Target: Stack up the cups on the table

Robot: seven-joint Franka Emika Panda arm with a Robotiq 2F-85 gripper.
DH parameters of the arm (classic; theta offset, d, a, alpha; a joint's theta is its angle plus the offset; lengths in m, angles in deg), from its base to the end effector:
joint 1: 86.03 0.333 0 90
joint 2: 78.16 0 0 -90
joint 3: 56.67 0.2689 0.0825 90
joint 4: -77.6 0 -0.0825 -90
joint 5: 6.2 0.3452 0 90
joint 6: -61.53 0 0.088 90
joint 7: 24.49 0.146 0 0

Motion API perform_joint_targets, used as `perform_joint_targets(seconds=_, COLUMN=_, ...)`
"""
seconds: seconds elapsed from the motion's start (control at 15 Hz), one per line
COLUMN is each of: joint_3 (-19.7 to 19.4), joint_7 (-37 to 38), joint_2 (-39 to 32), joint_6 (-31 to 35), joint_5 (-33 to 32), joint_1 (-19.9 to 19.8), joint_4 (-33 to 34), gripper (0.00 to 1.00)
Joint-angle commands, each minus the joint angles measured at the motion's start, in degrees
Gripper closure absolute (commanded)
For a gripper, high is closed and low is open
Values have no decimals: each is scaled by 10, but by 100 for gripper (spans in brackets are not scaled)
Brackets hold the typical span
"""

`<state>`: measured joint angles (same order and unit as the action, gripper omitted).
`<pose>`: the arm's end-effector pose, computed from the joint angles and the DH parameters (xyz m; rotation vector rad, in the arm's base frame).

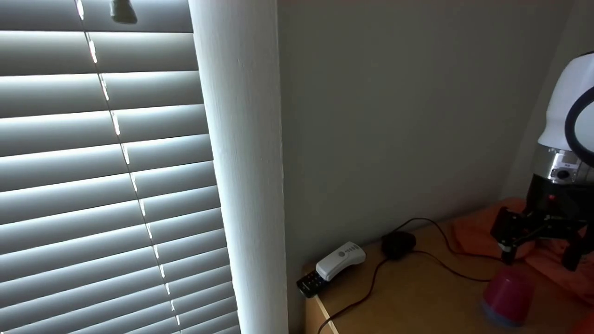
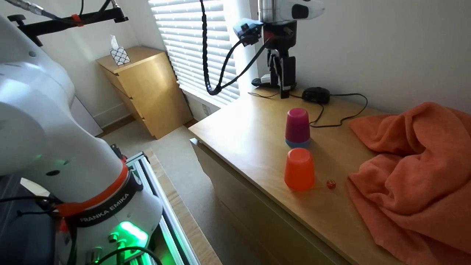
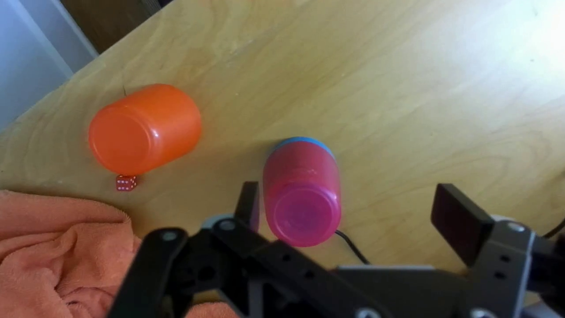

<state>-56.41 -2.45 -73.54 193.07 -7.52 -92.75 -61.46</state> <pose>0.4424 -0.0513 0.2746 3.0268 -0.7435 -0.0745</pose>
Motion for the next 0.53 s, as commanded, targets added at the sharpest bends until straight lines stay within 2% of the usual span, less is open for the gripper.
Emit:
perform_joint_targets(seconds=0.0, joint_3=-20, joint_7=10, joint_2=-42, joint_6=-3, joint_5=3, joint_1=3, joint_4=21, gripper=0)
perform_joint_targets(seconds=0.2, joint_3=-34, joint_7=12, joint_2=-62, joint_6=-2, joint_5=8, joint_1=3, joint_4=28, gripper=0)
perform_joint_targets(seconds=0.47, joint_3=-47, joint_7=-6, joint_2=-89, joint_6=0, joint_5=54, joint_1=3, joint_4=41, gripper=0)
